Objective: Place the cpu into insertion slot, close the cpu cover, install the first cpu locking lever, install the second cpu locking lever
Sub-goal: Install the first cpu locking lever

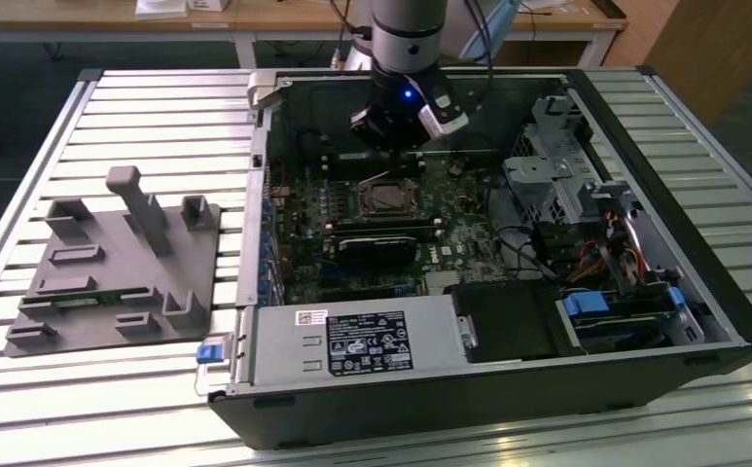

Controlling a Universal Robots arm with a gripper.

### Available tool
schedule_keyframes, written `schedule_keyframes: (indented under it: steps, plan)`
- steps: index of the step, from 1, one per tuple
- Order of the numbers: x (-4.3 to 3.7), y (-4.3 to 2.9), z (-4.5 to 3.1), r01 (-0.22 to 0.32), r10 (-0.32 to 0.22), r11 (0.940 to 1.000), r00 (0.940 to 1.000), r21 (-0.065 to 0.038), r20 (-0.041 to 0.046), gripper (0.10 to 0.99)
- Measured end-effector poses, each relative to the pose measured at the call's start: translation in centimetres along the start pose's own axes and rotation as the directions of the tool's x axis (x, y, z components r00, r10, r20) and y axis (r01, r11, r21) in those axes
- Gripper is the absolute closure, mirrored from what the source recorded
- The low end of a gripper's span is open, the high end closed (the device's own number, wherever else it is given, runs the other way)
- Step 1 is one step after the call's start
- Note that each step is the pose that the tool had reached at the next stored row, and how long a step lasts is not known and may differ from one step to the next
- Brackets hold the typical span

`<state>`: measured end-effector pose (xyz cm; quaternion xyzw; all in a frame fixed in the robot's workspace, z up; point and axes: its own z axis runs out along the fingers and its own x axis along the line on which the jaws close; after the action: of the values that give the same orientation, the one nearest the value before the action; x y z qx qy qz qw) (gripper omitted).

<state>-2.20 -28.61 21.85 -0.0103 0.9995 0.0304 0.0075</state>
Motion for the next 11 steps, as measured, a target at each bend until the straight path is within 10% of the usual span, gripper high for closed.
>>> schedule_keyframes:
  steps: [11]
  plan:
    - [-0.38, -0.07, 1.33, 0.000, 0.000, 1.0000, 1.0000, 0.000, 0.0001, 0.980]
